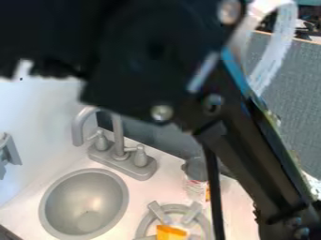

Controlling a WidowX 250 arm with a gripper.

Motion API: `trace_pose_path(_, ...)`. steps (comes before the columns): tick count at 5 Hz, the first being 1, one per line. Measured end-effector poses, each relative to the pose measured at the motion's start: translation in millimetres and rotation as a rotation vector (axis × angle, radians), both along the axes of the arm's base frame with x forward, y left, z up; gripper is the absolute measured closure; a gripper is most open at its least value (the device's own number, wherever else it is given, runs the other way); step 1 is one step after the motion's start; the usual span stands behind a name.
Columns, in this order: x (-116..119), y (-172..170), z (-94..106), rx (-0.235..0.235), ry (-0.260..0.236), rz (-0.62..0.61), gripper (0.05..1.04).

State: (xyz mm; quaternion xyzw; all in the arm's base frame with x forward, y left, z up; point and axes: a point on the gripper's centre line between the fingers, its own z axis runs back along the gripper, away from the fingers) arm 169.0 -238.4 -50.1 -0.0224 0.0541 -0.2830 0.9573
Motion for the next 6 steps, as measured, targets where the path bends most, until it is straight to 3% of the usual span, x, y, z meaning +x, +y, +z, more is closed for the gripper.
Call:
trace_pose_path(1,8,1,-7.9,0.035,-0.024,-0.01,0.081)
trace_pose_path(3,13,4,-25.2,0.079,0.0,-0.015,0.118)
trace_pose_path(5,14,14,-42.3,0.096,0.035,0.008,0.695)
trace_pose_path(6,15,13,-43.6,0.076,0.025,-0.001,0.883)
